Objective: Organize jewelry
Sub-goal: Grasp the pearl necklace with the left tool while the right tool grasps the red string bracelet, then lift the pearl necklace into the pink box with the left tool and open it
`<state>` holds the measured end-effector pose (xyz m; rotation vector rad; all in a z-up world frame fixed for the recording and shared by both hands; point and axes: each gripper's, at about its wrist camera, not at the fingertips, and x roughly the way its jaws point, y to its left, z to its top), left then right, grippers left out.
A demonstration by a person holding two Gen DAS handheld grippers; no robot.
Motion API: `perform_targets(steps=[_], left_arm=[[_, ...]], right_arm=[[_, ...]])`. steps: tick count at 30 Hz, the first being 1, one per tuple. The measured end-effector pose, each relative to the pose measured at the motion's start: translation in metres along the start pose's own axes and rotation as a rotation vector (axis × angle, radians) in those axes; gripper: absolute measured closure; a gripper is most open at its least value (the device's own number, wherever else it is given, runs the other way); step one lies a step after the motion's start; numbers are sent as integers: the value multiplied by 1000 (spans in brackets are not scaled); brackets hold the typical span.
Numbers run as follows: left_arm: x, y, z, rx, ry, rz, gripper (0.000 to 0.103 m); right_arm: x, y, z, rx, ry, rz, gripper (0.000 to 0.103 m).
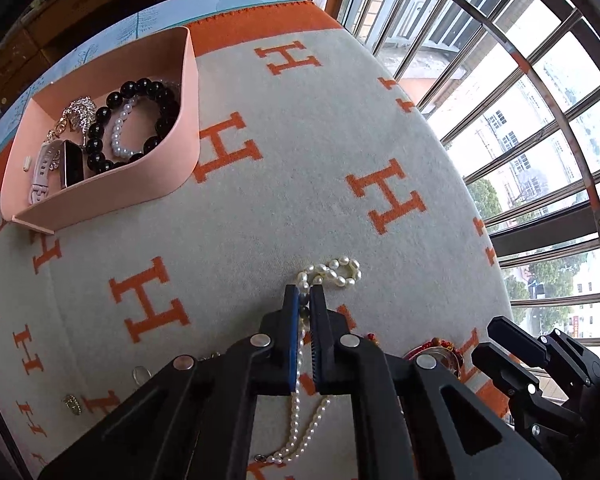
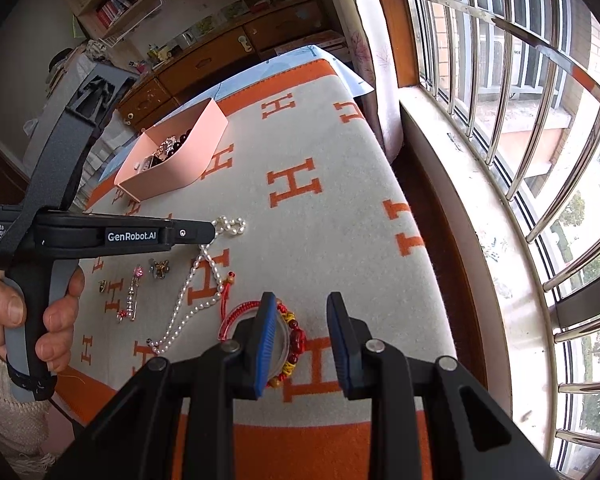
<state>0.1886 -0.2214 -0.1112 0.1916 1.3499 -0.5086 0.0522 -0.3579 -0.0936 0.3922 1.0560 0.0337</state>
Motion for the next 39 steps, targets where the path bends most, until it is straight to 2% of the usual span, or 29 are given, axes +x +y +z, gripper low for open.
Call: perform_targets(steps=[6,11,15,19,21,22,25,31,35,39], left_arm=[[-53,19,-14,-23,-110,-59,100],[-111,31,-27,-34,-226,-93,100],[-158,45,-38,-43,-312,-95,100],[-197,56,-41,-51,-390,-71,100],[-215,65,-40,-60,-424,-57,100],[-221,67,-37,-63,-439,-45,100],[-238,75,-28,-78,-483,-11,100],[-257,94,-1,-119,-552,38,100],[-253,110,23,-160,-572,59,100],[-237,122,45,-201,-556,55,100]], right_arm=[[1,2,0,-15,23,25,77],[10,21,-9,-97,62,-15,77],[23,34,-17,-175,93,-101,77],[29,50,-24,-280,70,-191,77],[30,54,-25,-299,58,-214,90],[30,55,-25,-300,59,-213,90],[28,57,-21,-285,56,-184,90],[7,72,1,-290,-30,-157,90],[0,84,17,-303,-77,-143,90],[1,95,26,-321,-91,-125,90]])
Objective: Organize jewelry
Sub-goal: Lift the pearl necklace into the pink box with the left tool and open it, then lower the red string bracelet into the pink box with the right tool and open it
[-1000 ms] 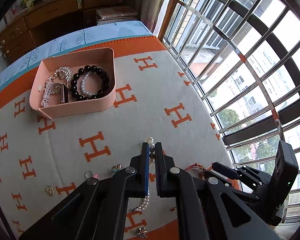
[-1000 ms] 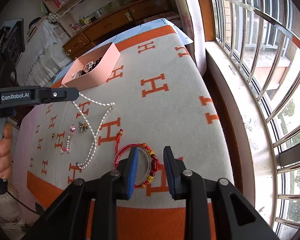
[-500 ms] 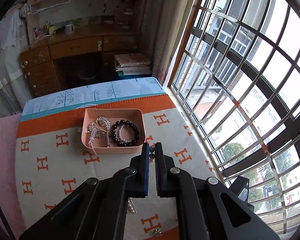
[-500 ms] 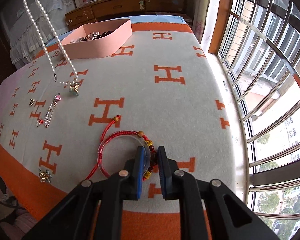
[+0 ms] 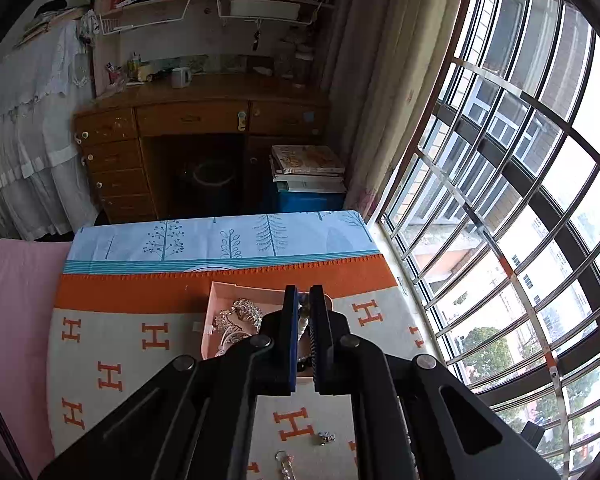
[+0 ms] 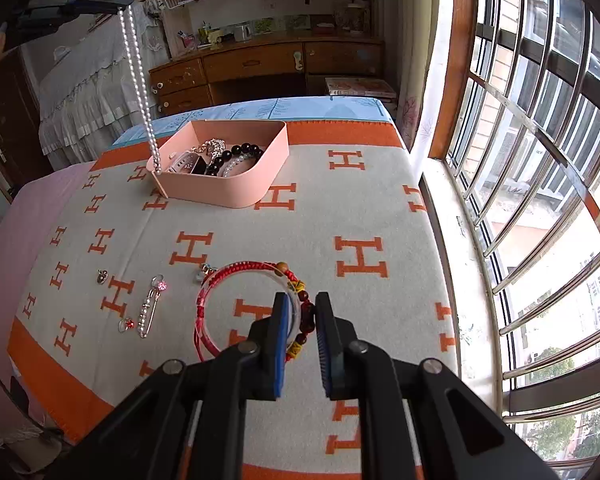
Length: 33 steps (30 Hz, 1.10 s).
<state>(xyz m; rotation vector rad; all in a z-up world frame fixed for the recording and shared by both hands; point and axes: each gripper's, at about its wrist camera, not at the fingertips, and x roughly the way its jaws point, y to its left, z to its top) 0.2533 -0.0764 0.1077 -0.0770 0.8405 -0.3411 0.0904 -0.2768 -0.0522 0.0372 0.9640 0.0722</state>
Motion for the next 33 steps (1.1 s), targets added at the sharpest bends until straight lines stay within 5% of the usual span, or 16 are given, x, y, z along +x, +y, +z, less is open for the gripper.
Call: perform_targets(steps=[11,13,18,24,33], left_arm=[[82,5,-2,-27,70,-14,100],[99,7,-11,-13,104,-9,91],[122,17,-38,17,149,43,51],[124,35,-64,57,165,97,46],[96,73,-73,15,83,167,32]], right_arm=[[18,5,15,8,5,20,90],[18,2,18,24,1,23,90],[17,0,29,39,-18,19,90],[13,11,51,16,-54,17,90],[22,32,110,-1,-72,36,90]])
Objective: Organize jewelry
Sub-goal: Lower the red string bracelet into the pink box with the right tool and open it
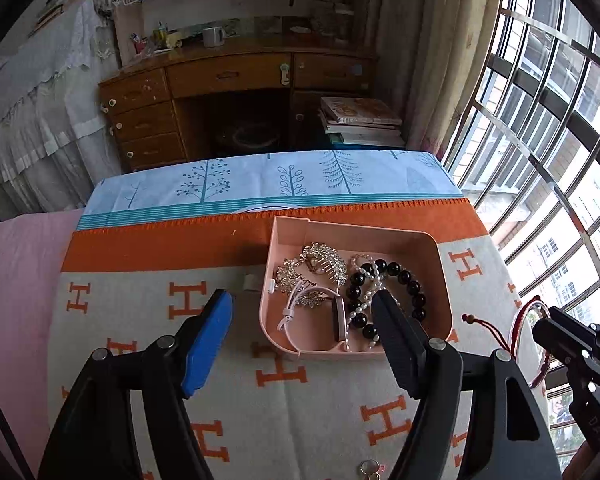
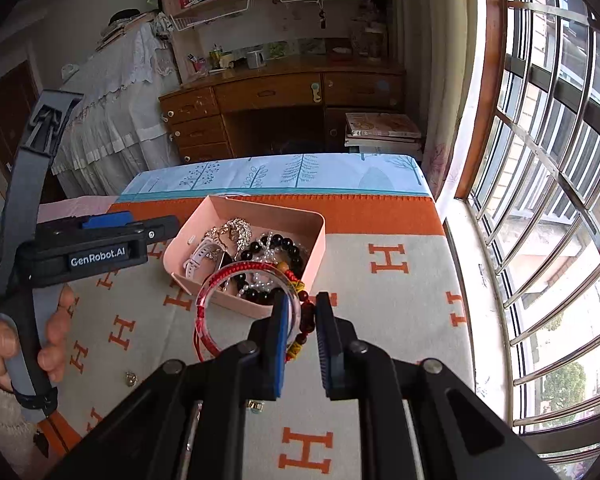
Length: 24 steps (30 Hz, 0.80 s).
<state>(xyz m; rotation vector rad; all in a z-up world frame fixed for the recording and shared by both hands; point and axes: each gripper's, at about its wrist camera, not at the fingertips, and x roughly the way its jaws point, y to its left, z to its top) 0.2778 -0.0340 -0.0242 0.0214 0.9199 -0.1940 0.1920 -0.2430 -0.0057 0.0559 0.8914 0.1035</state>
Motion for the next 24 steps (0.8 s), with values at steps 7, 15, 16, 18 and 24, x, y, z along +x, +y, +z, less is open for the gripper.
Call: perform_targets(steps=[7,15,16,18,24], left_arm=[[-15,30,-14,-74,-42,40,18],[-23,38,-40,-35,-70,111,18],[-25,39,-43,-39,-73,104,18],[-29,40,-48,-45,-79,94,17],[-41,42,-65,-51,-96,96,14]], right_arm=[[36,4,43,34,23,-38,90],[91,8,57,73,97,-72,89],[97,8,57,77,109,-75,89],[106,9,54,84,133,-78,85],[100,13,40,101,132,-58,75]])
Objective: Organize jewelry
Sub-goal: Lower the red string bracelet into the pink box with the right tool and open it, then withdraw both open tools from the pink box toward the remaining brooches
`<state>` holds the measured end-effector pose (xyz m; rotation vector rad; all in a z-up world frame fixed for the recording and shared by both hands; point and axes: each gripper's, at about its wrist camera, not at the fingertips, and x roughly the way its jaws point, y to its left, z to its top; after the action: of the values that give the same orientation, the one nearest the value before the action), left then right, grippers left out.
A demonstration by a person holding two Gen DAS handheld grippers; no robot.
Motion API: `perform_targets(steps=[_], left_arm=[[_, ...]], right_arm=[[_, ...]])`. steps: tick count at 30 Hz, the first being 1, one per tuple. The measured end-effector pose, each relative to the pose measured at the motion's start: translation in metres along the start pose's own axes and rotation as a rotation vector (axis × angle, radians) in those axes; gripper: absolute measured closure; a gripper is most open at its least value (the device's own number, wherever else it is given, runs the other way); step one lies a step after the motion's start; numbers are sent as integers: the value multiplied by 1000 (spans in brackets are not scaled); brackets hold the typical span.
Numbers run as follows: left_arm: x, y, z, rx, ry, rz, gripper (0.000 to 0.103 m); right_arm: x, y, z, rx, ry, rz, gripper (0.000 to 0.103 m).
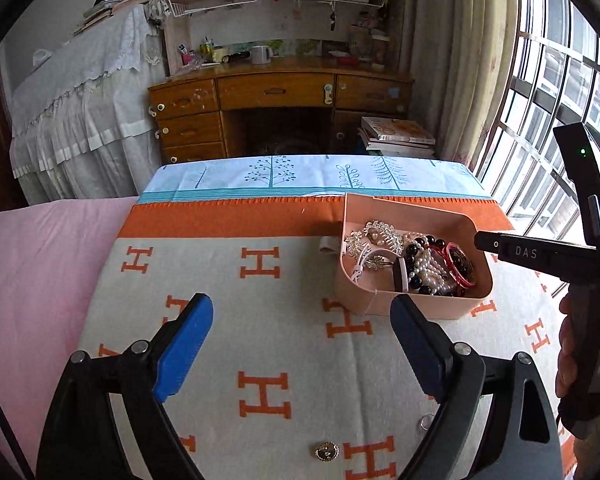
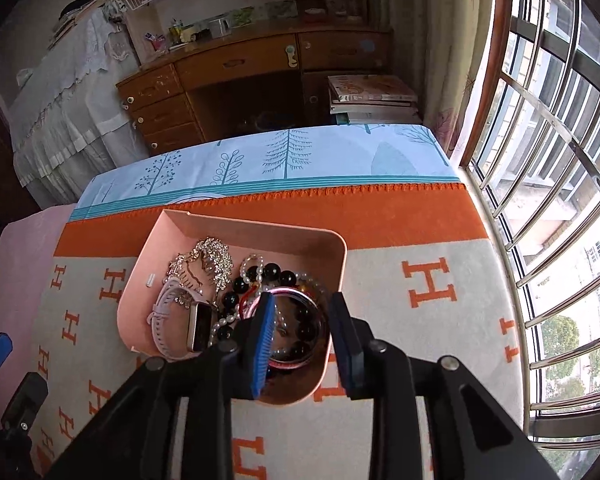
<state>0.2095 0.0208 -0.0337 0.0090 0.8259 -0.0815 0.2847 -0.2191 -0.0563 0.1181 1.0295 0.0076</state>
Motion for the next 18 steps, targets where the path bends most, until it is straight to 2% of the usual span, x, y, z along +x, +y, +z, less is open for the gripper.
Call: perform_targets(steps=[13,18], left_arm=[[-46,2,-43,-56,-8,-32,14],[-60,0,-66,-47,2,-10,14]], right_arm=[[-74,5,-60,-44,-70,95,75],[-104,2,-83,-69,-104,120,75]])
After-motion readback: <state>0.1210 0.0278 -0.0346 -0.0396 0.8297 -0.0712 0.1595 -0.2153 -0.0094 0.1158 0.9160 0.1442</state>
